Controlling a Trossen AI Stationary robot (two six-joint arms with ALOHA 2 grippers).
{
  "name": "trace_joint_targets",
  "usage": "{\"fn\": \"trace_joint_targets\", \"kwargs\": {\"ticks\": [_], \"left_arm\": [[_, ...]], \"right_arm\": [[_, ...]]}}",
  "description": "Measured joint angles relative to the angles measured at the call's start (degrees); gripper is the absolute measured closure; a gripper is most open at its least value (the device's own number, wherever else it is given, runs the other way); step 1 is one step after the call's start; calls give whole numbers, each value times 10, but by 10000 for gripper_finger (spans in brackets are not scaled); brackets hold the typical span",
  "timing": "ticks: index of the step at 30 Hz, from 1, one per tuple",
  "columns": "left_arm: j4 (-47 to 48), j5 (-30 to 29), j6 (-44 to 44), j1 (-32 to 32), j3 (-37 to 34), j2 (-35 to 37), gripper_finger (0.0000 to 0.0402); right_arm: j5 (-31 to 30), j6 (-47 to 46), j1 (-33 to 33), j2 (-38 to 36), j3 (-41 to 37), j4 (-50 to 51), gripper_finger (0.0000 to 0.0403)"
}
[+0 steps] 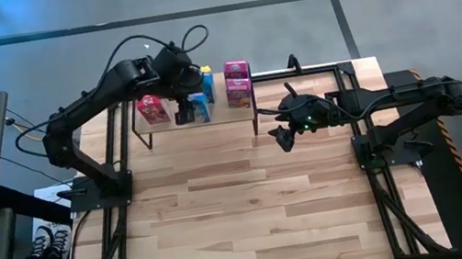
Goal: Stack cereal on shelf
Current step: Return to Home Position
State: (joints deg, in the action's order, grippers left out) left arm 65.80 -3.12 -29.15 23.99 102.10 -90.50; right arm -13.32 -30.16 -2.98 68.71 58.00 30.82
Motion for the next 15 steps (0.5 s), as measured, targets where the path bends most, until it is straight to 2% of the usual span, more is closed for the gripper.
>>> {"fn": "trace_joint_targets", "kwargs": {"ticks": [7,9,11,15], "left_arm": [[0,-1,3,0,50,18,169],[0,4,34,3,56,31,169],[-2,44,85,14,56,52,170],[-40,162,198,41,32,101,174]], "right_arm": [[-2,5,0,0,0,-5,141],[-2,7,0,0,0,-6,141],[6,18,0,0,0,-4,141],[16,47,0,0,0,2,141]]}}
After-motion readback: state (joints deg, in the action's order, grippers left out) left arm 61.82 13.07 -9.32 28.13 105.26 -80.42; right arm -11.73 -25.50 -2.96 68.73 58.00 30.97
